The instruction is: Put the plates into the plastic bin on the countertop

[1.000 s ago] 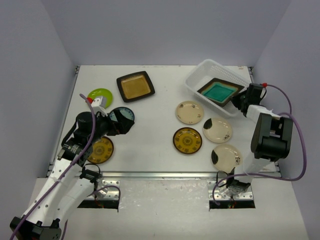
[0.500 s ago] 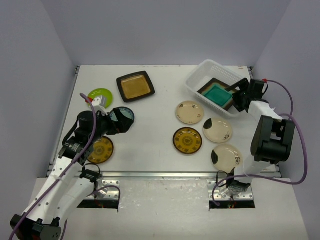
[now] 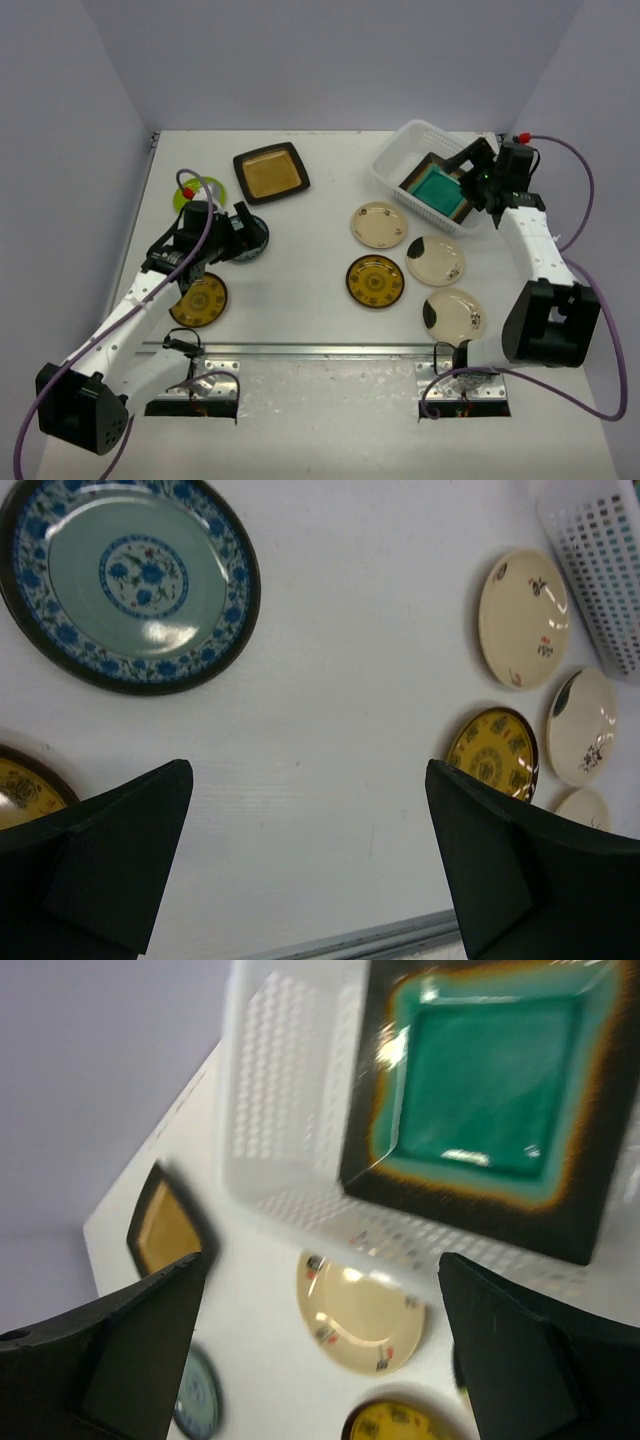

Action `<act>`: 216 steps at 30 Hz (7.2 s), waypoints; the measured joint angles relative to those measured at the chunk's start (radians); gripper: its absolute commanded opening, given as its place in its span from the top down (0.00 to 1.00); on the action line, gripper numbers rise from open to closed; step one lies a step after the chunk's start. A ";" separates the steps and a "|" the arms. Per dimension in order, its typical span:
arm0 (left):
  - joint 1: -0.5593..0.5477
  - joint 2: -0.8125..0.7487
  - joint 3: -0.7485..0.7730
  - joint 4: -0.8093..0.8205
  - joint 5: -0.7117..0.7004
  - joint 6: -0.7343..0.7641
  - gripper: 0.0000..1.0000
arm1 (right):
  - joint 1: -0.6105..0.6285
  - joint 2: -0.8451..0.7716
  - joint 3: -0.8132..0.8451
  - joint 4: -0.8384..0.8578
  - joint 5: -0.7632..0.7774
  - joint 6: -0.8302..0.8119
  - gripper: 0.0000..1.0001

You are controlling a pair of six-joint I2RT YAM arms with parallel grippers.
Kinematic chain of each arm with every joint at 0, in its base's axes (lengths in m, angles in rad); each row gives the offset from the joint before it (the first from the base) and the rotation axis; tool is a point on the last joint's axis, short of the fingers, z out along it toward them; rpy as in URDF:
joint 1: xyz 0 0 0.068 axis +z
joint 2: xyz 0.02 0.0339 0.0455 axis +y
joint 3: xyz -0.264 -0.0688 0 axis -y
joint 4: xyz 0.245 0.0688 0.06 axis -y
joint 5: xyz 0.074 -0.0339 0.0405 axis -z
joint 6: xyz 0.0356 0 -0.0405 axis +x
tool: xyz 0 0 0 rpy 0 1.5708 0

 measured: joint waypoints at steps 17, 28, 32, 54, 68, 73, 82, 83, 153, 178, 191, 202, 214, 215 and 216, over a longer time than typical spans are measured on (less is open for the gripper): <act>0.223 0.934 0.836 -0.080 0.033 0.112 0.00 | 0.182 -0.696 -0.371 0.004 -0.646 -0.167 0.01; 0.242 1.170 1.032 -0.182 0.083 0.214 0.05 | 0.182 -0.815 -0.371 -0.112 -0.735 -0.242 0.01; 0.247 1.242 1.071 -0.190 0.130 0.221 0.12 | 0.182 -0.837 -0.371 -0.114 -0.751 -0.242 0.01; 0.344 1.359 1.084 -0.050 0.408 0.125 1.00 | 0.182 -0.828 -0.445 0.129 -0.883 -0.071 0.01; 0.356 1.268 0.780 0.412 0.696 -0.128 1.00 | 0.182 -0.828 -0.445 0.134 -0.890 -0.083 0.01; 0.355 1.150 0.672 0.529 0.723 -0.232 1.00 | 0.182 -0.826 -0.445 0.121 -0.874 -0.091 0.01; 0.354 0.967 0.640 0.601 0.763 -0.322 1.00 | 0.182 -0.825 -0.441 0.065 -0.828 -0.127 0.01; 0.352 0.948 0.640 0.612 0.770 -0.331 1.00 | 0.182 -0.825 -0.439 0.056 -0.816 -0.130 0.01; -0.347 1.747 1.624 0.771 0.338 -0.305 0.25 | 0.182 -1.059 -0.215 -0.449 -0.438 -0.243 0.01; -0.358 0.872 1.224 0.377 0.052 -0.040 0.00 | 0.182 -0.918 -0.240 -0.462 -0.257 -0.272 0.01; -0.356 -0.145 0.127 0.038 -0.321 -0.148 0.00 | 0.187 -0.521 -0.439 -0.226 -0.231 -0.249 0.07; -0.356 -0.245 0.013 -0.240 -0.278 -0.060 0.00 | 0.439 -0.236 -0.465 -0.223 0.067 -0.399 0.21; -0.356 -0.241 -0.094 -0.168 -0.101 0.000 0.00 | 0.437 -0.223 -0.633 -0.046 0.109 -0.341 0.50; -0.356 -0.249 -0.108 -0.154 -0.088 -0.001 0.00 | 0.436 -0.219 -0.642 -0.028 0.111 -0.333 0.56; -0.356 -0.259 -0.124 -0.139 -0.077 -0.001 0.00 | 0.435 -0.210 -0.648 -0.009 0.112 -0.324 0.57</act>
